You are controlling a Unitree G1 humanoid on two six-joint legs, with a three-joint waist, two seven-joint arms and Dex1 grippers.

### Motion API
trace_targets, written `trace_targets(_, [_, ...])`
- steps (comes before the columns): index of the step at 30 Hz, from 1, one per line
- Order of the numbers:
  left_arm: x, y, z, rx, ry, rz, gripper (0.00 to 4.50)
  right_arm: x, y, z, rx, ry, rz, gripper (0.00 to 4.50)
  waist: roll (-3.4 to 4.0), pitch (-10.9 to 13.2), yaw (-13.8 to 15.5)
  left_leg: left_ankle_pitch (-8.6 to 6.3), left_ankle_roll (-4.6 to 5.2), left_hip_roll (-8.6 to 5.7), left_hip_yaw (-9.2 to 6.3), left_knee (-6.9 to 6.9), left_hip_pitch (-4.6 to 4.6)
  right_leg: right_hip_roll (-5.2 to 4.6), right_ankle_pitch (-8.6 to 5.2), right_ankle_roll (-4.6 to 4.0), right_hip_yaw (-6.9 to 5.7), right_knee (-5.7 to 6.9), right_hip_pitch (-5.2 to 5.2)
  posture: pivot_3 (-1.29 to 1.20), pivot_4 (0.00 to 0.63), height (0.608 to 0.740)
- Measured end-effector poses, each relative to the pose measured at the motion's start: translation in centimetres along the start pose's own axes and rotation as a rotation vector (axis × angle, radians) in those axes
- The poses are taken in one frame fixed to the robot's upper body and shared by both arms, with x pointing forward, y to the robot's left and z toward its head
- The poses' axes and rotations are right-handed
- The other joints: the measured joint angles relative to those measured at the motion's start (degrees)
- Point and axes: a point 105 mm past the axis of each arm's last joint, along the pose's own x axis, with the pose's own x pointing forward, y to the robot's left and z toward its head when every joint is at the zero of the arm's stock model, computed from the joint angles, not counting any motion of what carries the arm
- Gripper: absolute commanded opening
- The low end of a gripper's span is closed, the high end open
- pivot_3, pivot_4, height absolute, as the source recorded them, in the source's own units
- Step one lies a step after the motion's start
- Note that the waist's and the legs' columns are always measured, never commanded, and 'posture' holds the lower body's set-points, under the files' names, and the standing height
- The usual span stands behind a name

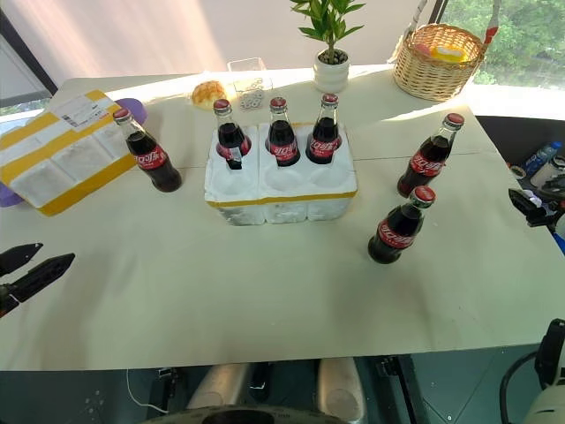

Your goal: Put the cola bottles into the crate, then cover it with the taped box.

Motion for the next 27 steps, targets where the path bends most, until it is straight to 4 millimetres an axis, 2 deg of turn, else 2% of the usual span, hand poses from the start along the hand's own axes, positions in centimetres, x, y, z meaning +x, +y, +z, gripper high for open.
trace_targets(17, [1.7, 0.4, 0.5, 0.023, -0.009, -0.023, 4.45, -0.1, 0.2, 0.1, 0.002, -0.015, 0.024, 4.50, 0.01, 0.0, 0.0, 0.00, 0.00, 0.00, 0.00, 0.00, 0.01, 0.02, 0.01, 0.01, 0.00, 0.01, 0.00, 0.00, 0.150, 0.740])
trace_targets(24, [2.0, 0.8, 0.7, 0.032, -0.013, -0.012, 4.45, -0.8, 0.7, -1.5, 0.029, 0.027, 0.081, 4.50, 0.00, 0.0, 0.1, 0.00, 0.00, -0.01, 0.00, 0.00, 0.01, 0.02, 0.01, 0.01, 0.00, 0.02, 0.00, 0.00, 0.150, 0.740])
trace_targets(27, [2.6, 0.8, 1.2, 0.040, -0.022, -0.026, 4.45, -1.0, 1.0, -1.2, 0.039, 0.019, 0.132, 4.50, 0.03, 0.0, 0.0, 0.00, 0.00, -0.01, 0.01, 0.02, 0.03, 0.02, 0.02, 0.01, 0.00, 0.04, 0.01, 0.00, 0.150, 0.740])
